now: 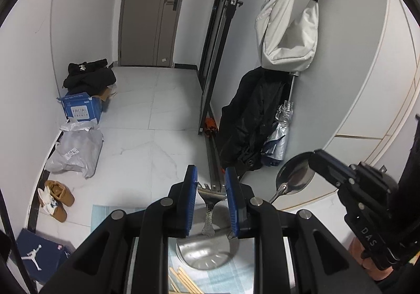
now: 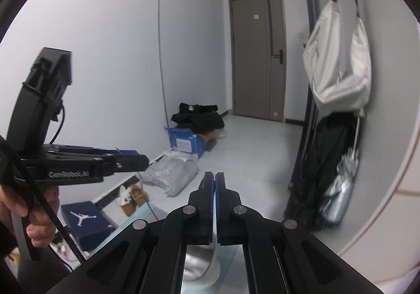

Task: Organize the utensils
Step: 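Carry the fork and spoon to the white holder and drop them in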

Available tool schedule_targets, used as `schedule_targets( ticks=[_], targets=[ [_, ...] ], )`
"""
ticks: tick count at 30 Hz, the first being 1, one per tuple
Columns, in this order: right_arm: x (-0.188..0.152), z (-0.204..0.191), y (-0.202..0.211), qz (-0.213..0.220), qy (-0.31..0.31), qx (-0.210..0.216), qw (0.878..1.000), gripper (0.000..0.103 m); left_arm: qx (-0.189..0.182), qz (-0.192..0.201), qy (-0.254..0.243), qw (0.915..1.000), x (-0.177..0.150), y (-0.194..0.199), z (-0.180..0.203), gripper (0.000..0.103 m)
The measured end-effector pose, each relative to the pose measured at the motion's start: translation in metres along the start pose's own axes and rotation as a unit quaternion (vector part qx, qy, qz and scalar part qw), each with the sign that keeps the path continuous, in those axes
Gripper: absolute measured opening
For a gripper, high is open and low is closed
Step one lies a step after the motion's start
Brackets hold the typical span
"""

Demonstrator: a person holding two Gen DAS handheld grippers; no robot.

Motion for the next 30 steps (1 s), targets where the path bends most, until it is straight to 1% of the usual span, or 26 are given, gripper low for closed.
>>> schedule_targets(
  ticks=[3, 6, 11, 13, 18, 21, 25, 28, 30],
  targets=[
    [0.001, 0.002, -0.018, -0.001, 0.018, 0.004, 1.000, 0.001, 0.004, -0.013, -0.010, 0.9999, 0.001, -0.011, -0.002, 0.018],
    [-0.007, 0.002, -0.037, -0.006, 0.034, 0.011, 0.999, 0.001, 0.004, -0.031, -0.008, 0.9995, -0.005, -0.025, -0.008, 0.017],
    [-0.025, 0.007, -0.052, -0.010, 0.019, 0.028, 0.999, 0.001, 0.002, -0.056, -0.023, 0.9982, -0.018, -0.040, -0.011, 0.018],
    [-0.033, 0.005, -0.055, -0.011, 0.032, 0.027, 0.999, 0.001, -0.005, -0.065, -0.026, 0.9975, -0.019, -0.045, -0.009, 0.018],
    [-0.056, -0.004, -0.058, -0.020, 0.062, 0.044, 0.997, 0.001, -0.013, -0.091, -0.032, 0.9953, -0.032, -0.053, -0.010, 0.018],
    [-0.070, -0.006, -0.061, -0.031, 0.058, 0.053, 0.996, 0.001, -0.018, -0.103, -0.025, 0.9942, -0.036, -0.058, -0.010, 0.018],
    [-0.083, -0.006, -0.064, -0.041, 0.057, 0.057, 0.996, 0.001, -0.021, -0.121, -0.028, 0.9920, -0.044, -0.064, -0.008, 0.018],
    [-0.093, -0.006, -0.069, -0.052, 0.053, 0.065, 0.995, 0.001, -0.031, -0.135, -0.026, 0.9901, -0.046, -0.066, -0.006, 0.018],
    [-0.097, -0.007, -0.071, -0.057, 0.047, 0.073, 0.995, 0.002, -0.037, -0.136, -0.026, 0.9897, -0.045, -0.065, -0.005, 0.018]
  ],
)
Point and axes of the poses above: each gripper's, at about its wrist camera, not at the fingertips, and y roughly against the way its jaws point, z to its right, x to its top, the point moved 6 cm from there along -y, roughly the way its jaws point, and after that the axes turned 14 degrees about z, right-handed, at the moved point
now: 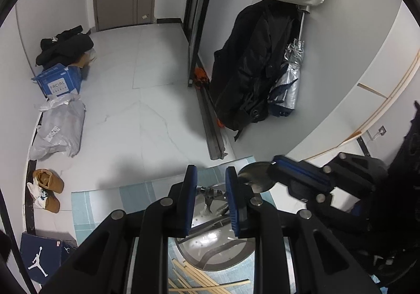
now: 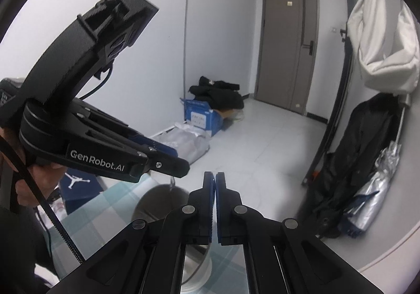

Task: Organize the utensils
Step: 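Carry the fork and spoon to the white holder and drop them in, then open both grippers and withdraw them from the holder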

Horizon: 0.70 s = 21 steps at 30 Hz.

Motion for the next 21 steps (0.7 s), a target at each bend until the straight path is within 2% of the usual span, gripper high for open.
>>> schedule_targets(
  ticks=[2, 3, 7, 9, 12, 15, 16, 18, 21],
  targets=[
    [-0.002, -0.002, -0.002, -0.004, -0.005, 0.007, 1.000, 0.002, 0.007, 0.012, 0.003, 0.9999, 0.003, 0.007, -0.004, 0.022],
    [-0.003, -0.002, -0.002, -0.005, -0.010, 0.008, 1.000, 0.003, 0.012, 0.017, 0.012, 0.9997, 0.004, 0.010, -0.008, 0.030],
    [-0.003, -0.002, 0.008, 0.001, -0.038, 0.011, 0.999, 0.006, 0.032, 0.057, 0.060, 0.9960, 0.005, 0.031, -0.030, 0.045],
    [-0.003, 0.000, 0.016, 0.003, -0.053, 0.007, 0.999, 0.010, 0.049, 0.070, 0.075, 0.9935, 0.002, 0.040, -0.038, 0.060],
    [-0.002, 0.002, 0.031, 0.010, -0.066, -0.005, 0.998, 0.016, 0.077, 0.093, 0.098, 0.9877, -0.005, 0.057, -0.050, 0.065],
    [-0.001, -0.003, 0.050, 0.022, -0.083, -0.017, 0.996, 0.026, 0.108, 0.114, 0.106, 0.9818, -0.012, 0.072, -0.054, 0.069],
    [0.001, -0.004, 0.053, 0.024, -0.086, -0.021, 0.996, 0.033, 0.122, 0.126, 0.107, 0.9787, -0.016, 0.081, -0.053, 0.071],
    [0.003, -0.009, 0.065, 0.034, -0.096, -0.027, 0.994, 0.040, 0.140, 0.142, 0.106, 0.9742, -0.020, 0.092, -0.050, 0.079],
    [0.005, -0.017, 0.078, 0.044, -0.105, -0.037, 0.993, 0.053, 0.157, 0.167, 0.098, 0.9683, -0.022, 0.105, -0.043, 0.085]
  ],
)
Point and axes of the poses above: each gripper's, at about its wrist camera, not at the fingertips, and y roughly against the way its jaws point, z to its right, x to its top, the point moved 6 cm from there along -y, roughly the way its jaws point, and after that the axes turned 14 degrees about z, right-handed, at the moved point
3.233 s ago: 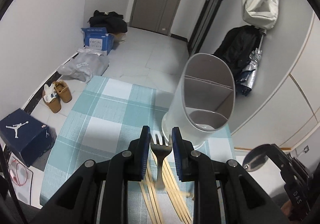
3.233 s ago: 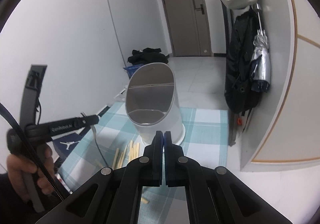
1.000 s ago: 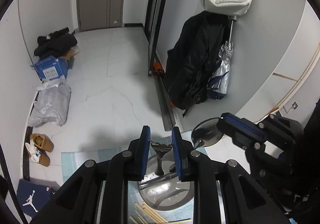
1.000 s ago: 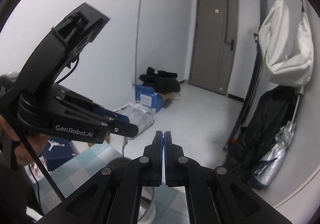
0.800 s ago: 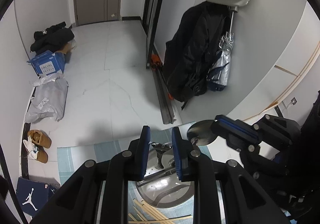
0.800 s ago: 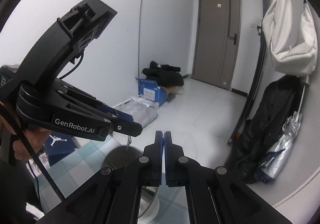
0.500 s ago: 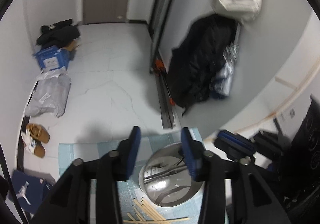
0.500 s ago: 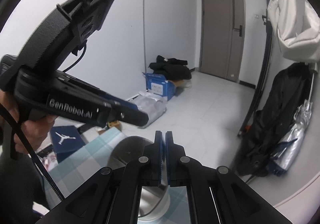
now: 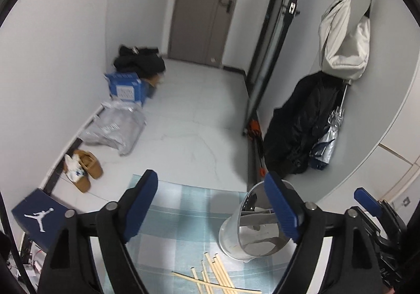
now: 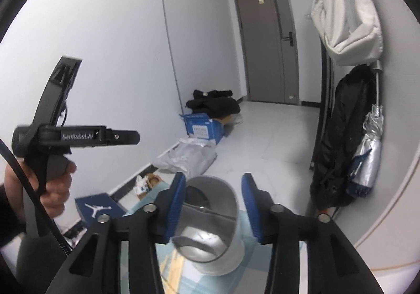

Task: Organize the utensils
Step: 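Open both grippers and withdraw them from the holder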

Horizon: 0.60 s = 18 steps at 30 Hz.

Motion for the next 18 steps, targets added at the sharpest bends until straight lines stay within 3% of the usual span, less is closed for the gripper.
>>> schedule_targets(
  ticks=[7, 11, 13, 18],
  targets=[
    [-0.001, -0.023, 0.030, 0.026, -0.021, -0.014, 0.999, 0.072, 0.027, 0.075, -0.018, 0.9967, -0.002, 0.046, -0.002, 0.097],
    [-0.004, -0.034, 0.042, 0.038, -0.021, -0.037, 0.998, 0.096, 0.044, 0.106, -0.013, 0.9933, -0.010, 0.062, -0.012, 0.102],
    [-0.005, -0.039, 0.050, 0.046, -0.024, -0.049, 0.997, 0.103, 0.049, 0.108, -0.008, 0.9929, -0.017, 0.067, -0.017, 0.102],
    [-0.016, -0.049, 0.060, 0.040, -0.032, -0.073, 0.996, 0.103, 0.065, 0.110, -0.001, 0.9918, -0.032, 0.071, -0.026, 0.102]
  ],
)
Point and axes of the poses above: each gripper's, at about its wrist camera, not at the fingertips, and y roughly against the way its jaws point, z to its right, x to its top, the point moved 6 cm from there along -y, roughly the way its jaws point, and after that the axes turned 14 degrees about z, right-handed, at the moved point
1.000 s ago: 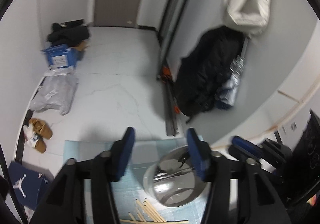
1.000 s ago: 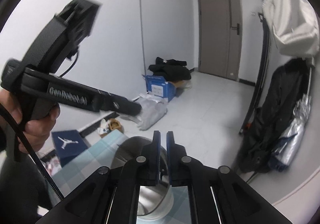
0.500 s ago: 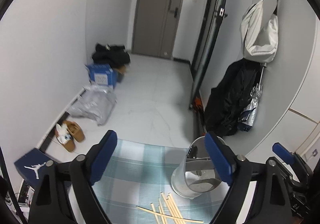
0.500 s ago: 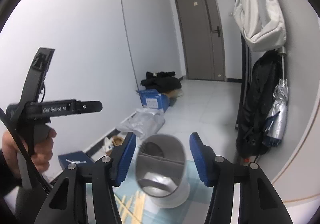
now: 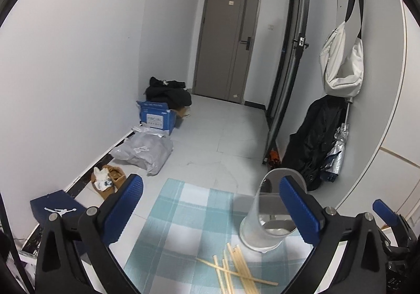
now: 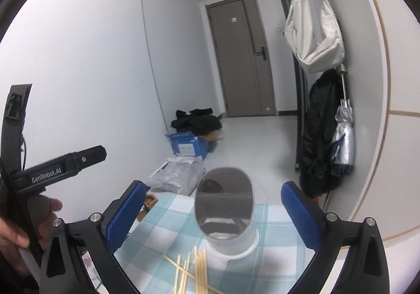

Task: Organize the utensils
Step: 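Open both grippers and withdraw them from the holder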

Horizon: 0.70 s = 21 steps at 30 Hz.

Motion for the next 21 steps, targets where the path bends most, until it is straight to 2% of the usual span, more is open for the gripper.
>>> schedule_targets(
  ticks=[6, 11, 17, 21],
  targets=[
    [-0.023, -0.010, 0.007, -0.013, 0.028, -0.021, 0.999, 0.103, 0.015, 0.007, 0.000, 0.9999, -0.018, 0.009, -0.010, 0.102],
    [-0.040, -0.015, 0.012, -0.005, 0.087, -0.074, 0.993, 0.103, 0.020, 0.010, -0.007, 0.9997, -0.034, 0.014, -0.015, 0.102],
    [-0.062, -0.028, 0.008, -0.030, 0.105, -0.022, 0.994, 0.103, 0.026, -0.002, -0.008, 0.9996, -0.054, 0.010, -0.024, 0.102],
    [-0.083, -0.028, -0.002, -0.075, 0.069, 0.011, 0.995, 0.103, 0.043, -0.018, 0.010, 0.9989, -0.067, 0.002, -0.041, 0.102]
  ],
)
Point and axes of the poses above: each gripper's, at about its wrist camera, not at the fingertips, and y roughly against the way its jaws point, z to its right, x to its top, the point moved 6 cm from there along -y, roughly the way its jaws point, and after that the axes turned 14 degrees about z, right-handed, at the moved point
